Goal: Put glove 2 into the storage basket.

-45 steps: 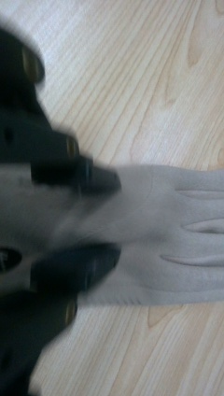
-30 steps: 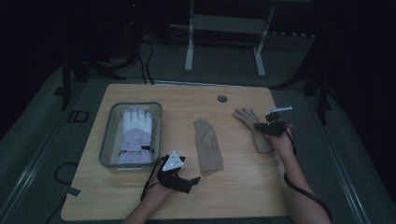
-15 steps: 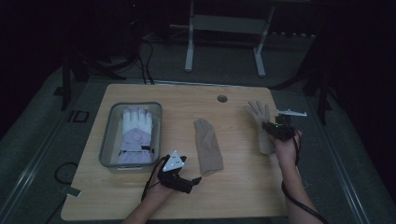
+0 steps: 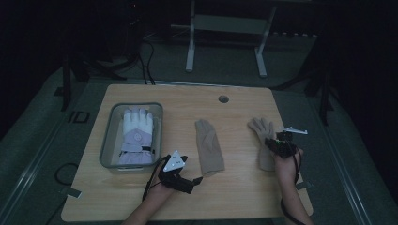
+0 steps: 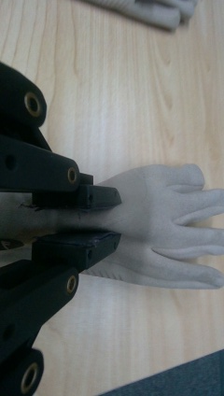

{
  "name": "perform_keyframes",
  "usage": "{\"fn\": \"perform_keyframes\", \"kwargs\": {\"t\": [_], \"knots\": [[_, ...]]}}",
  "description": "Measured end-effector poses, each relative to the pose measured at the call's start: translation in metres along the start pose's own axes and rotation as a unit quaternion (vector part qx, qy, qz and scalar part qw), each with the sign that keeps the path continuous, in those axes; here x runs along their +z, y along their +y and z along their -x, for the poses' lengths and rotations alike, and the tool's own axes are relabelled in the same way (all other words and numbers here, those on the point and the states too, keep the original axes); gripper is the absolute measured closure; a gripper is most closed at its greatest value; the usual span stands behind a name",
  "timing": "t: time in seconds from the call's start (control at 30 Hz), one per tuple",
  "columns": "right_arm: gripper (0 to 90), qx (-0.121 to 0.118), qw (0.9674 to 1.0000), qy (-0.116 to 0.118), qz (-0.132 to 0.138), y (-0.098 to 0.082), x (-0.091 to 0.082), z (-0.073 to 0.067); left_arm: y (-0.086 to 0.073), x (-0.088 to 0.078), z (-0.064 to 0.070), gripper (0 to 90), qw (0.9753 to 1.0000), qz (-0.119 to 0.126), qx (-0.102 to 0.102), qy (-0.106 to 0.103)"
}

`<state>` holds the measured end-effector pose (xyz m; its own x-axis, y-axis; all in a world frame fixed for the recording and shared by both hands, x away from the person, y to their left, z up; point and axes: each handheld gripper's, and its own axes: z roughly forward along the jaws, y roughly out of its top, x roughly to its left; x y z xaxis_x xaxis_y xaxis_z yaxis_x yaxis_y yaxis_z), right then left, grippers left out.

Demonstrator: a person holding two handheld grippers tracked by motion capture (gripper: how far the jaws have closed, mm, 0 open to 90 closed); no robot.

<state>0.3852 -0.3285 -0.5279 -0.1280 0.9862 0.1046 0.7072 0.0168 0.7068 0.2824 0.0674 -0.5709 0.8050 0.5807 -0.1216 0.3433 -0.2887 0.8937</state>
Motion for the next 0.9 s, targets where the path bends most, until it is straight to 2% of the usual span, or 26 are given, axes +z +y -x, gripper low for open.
{"fn": "perform_keyframes", "kwargs": {"t": [0.2, 0.3, 0.4, 0.5, 0.63, 0.73, 0.8, 0.87, 0.9], "knots": [[76.0, 0.003, 0.9998, -0.007, -0.019, -0.010, 0.014, 0.005, 0.000, 0.001, 0.001, 1.4, 1.0000, -0.001, 0.001, -0.002], [74.9, 0.007, 0.9998, -0.005, -0.018, -0.011, 0.016, 0.006, 0.000, 0.000, 0.000, 1.4, 1.0000, -0.001, 0.002, 0.000], [70.5, 0.008, 0.9998, 0.000, -0.019, -0.011, 0.015, 0.006, -0.001, 0.000, 0.000, 1.4, 1.0000, -0.001, 0.002, -0.001], [61.6, 0.003, 0.9998, 0.003, -0.021, -0.010, 0.013, 0.007, -0.001, 0.000, 0.000, 1.4, 1.0000, 0.000, 0.002, -0.002], [53.9, -0.031, 0.9992, 0.020, -0.014, -0.006, 0.009, 0.011, -0.001, -0.001, -0.001, 1.4, 1.0000, 0.001, 0.002, -0.001], [52.1, -0.065, 0.9970, 0.043, -0.002, 0.002, 0.005, 0.019, -0.001, 0.000, -0.001, 1.4, 1.0000, -0.001, 0.001, -0.002], [51.3, -0.096, 0.9941, 0.052, 0.005, 0.007, 0.004, 0.024, -0.001, 0.000, -0.001, 1.4, 1.0000, -0.002, 0.002, -0.002], [53.3, -0.131, 0.9891, 0.068, 0.008, 0.011, 0.005, 0.027, -0.001, 0.000, -0.001, 1.4, 1.0000, -0.003, 0.003, -0.003], [55.4, -0.148, 0.9860, 0.076, 0.002, 0.012, 0.006, 0.028, -0.002, 0.001, -0.001, 1.4, 1.0000, -0.003, 0.003, -0.005]]}}
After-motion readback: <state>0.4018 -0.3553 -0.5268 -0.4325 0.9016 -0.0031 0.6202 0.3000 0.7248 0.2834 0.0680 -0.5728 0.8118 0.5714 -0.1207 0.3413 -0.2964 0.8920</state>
